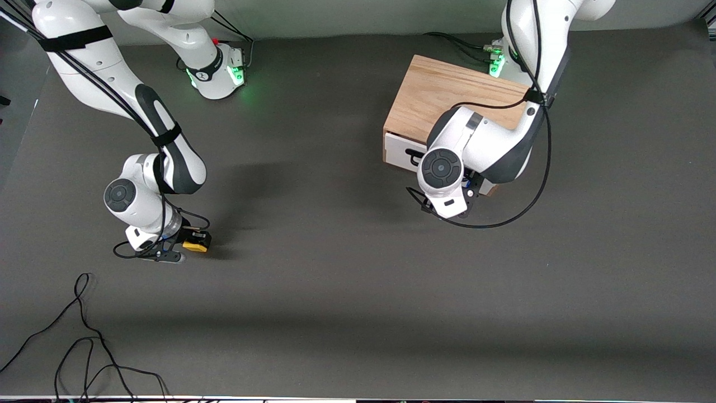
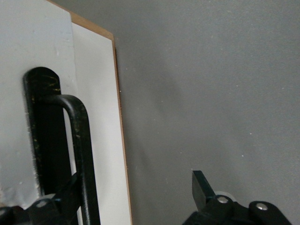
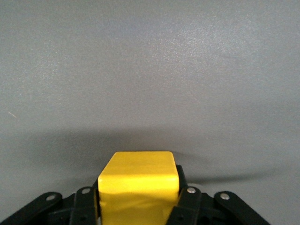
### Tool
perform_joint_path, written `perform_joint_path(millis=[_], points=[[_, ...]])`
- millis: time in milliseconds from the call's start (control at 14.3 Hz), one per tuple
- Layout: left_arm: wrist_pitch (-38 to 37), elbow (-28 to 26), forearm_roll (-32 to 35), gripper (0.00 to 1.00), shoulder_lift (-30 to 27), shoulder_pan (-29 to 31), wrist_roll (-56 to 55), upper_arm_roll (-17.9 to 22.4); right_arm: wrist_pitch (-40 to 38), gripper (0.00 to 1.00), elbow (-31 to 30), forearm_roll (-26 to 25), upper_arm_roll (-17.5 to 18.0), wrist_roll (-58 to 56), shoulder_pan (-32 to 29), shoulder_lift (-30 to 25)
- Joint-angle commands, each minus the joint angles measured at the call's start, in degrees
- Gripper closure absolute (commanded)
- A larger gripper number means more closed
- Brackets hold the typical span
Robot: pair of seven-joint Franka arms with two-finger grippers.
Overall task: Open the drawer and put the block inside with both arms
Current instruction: 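Pull the drawer open with the left gripper while the right gripper lifts the cube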
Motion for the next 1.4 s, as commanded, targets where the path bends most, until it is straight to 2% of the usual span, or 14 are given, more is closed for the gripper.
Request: perform_joint_path(millis=[0,210,489,699,978,1118,1328], points=[[0.4,6.5,0.8,0.00,4.1,-0.4,0.7,0.4,0.0,1.00,-1.4,0.6,-0.3,-1.9,0.1,-2.1],[0.4,10.2,1.4,0.00,6.1,-0.2,0.7,0.4,-2.1,1.00,-0.3,0.6,-0.4,-1.9,-0.1,-3.2],[1.6,13.0,1.8,0.00,7.8,-0.2,0.7,0.4,-15.3,1.00,6.3,0.7,-0.4,-1.2,-0.1,-6.1],[5.4,13.1,1.8,0.00,8.1,-0.2,0.4,0.3,-32.6,1.00,17.3,0.7,-0.5,-1.0,-0.1,-6.7],[10.1,13.3,1.9,0.00,8.6,-0.3,-0.1,0.4,-51.7,1.00,33.1,0.7,-0.1,2.4,0.3,-6.8],[11.5,13.3,1.9,0.00,8.6,-0.3,-0.1,0.4,-58.4,1.00,39.6,0.7,0.4,6.2,0.9,-6.7],[12.4,14.0,2.4,0.00,9.0,-0.4,-0.1,0.4,-63.2,1.00,44.9,2.2,2.6,11.1,2.2,-6.7]])
